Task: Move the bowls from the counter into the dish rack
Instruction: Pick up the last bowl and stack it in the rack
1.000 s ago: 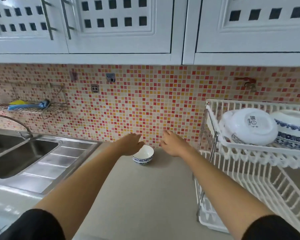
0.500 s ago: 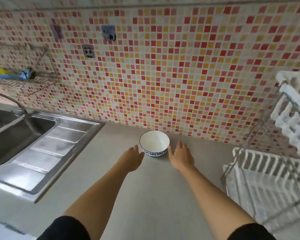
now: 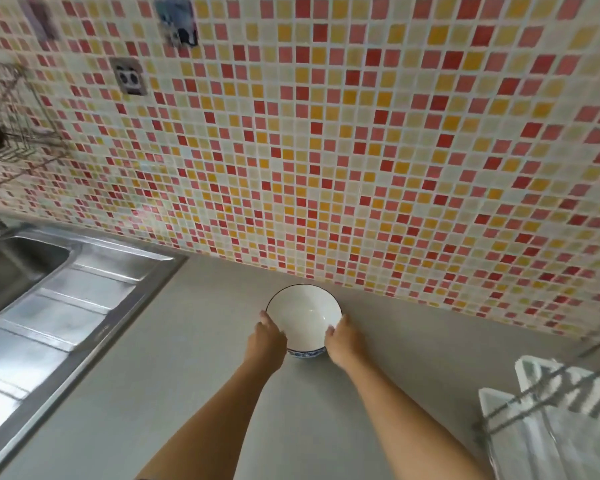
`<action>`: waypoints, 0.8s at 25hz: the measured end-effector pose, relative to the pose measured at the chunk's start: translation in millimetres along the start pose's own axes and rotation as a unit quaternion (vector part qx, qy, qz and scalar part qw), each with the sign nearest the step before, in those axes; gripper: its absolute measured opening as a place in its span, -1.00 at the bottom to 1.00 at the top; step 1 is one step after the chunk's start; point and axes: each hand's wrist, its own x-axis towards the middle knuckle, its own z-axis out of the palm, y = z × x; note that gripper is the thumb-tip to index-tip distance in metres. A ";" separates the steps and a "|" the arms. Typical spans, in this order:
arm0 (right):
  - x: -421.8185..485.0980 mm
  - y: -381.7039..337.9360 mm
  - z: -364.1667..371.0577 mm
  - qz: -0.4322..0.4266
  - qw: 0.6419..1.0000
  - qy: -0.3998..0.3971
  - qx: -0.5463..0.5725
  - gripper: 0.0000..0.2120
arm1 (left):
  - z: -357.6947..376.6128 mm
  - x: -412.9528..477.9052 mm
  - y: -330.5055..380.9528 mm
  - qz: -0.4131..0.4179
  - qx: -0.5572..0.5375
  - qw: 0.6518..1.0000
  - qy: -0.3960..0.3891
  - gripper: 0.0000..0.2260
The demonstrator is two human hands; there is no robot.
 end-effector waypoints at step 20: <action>-238.8 16.7 -98.2 -0.215 0.954 0.189 0.085 -0.66 | -72.0 -239.2 -13.1 0.164 -0.118 0.953 0.228 -0.53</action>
